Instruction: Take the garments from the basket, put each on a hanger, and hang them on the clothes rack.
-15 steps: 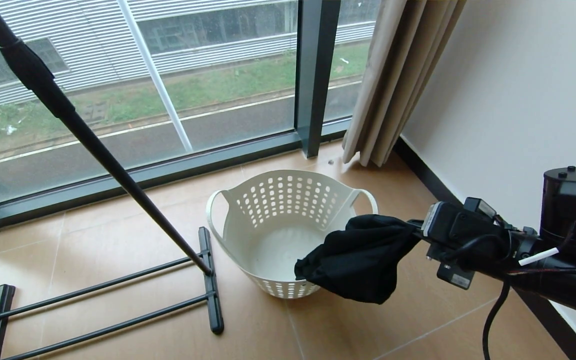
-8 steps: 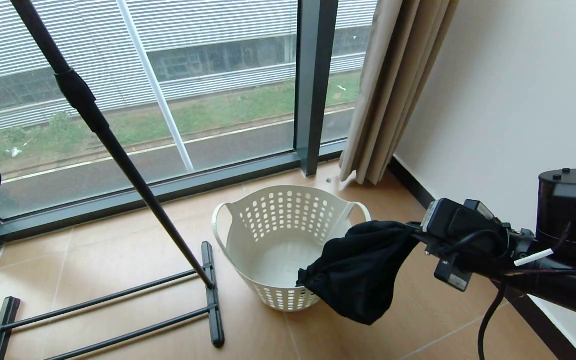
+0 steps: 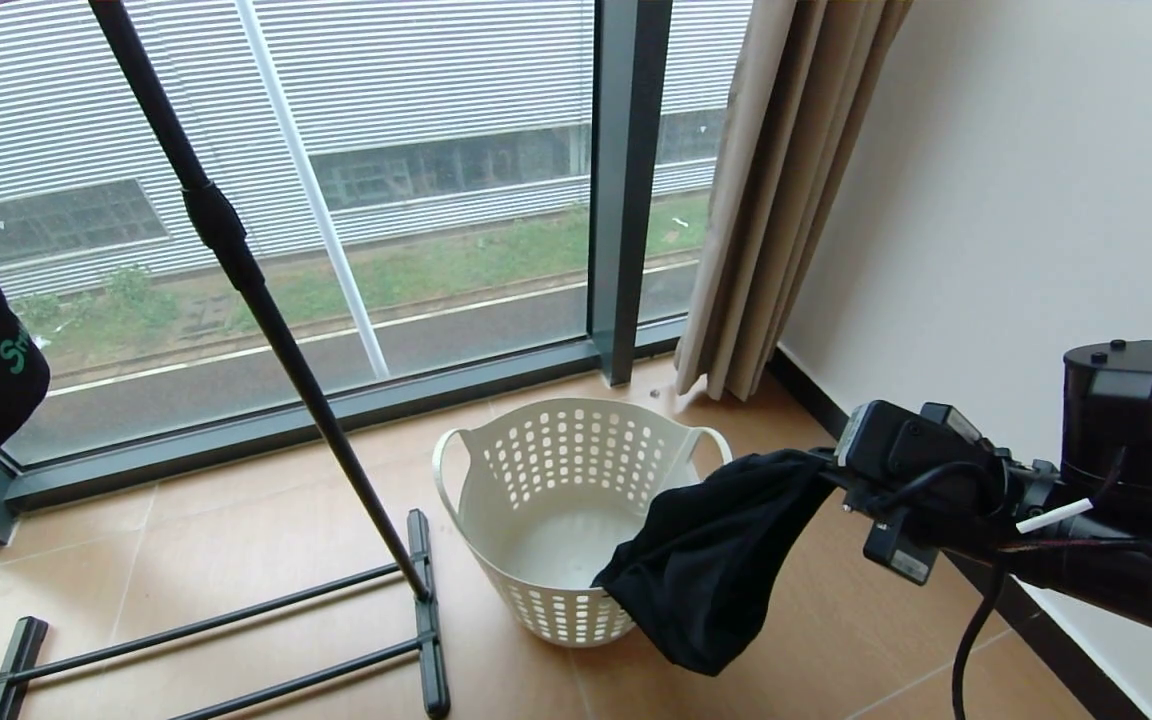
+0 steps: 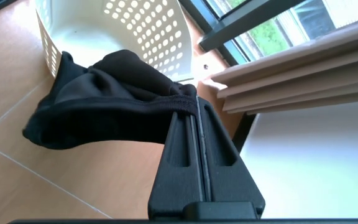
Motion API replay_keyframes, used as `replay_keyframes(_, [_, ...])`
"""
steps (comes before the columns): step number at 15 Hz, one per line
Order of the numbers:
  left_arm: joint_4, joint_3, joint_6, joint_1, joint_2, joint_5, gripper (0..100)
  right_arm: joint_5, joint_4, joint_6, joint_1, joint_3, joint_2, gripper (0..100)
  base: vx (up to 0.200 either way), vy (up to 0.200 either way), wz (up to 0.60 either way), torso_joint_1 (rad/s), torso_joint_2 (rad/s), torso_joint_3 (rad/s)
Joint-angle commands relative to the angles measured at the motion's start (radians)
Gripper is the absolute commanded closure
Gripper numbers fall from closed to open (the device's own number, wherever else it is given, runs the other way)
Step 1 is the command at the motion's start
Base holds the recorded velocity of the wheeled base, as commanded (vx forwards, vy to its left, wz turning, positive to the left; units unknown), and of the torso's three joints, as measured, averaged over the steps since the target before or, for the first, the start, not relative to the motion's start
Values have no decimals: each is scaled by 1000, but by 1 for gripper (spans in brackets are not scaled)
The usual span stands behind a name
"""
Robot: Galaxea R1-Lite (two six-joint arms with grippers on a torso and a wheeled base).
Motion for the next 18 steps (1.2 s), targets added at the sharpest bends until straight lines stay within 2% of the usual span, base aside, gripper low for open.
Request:
replay_keyframes(1, [0,0,0,0,0,0,0,0,0,-1,0,3,5,100,0,0,0,0,0,0])
replay_keyframes(5, [0,0,0,0,0,0,0,-1,-1,-1,0,0,23,100,0,0,0,0,-62,-41])
replay_keyframes(11, [0,0,0,0,0,0,0,0,-3,-1,0,-6,32,100,0,0,0,42,-412,-176])
replay_keyframes(18, [0,0,0,0,0,1,0,0,-3,-1,0,-5,37,100,0,0,0,125,-458,-143])
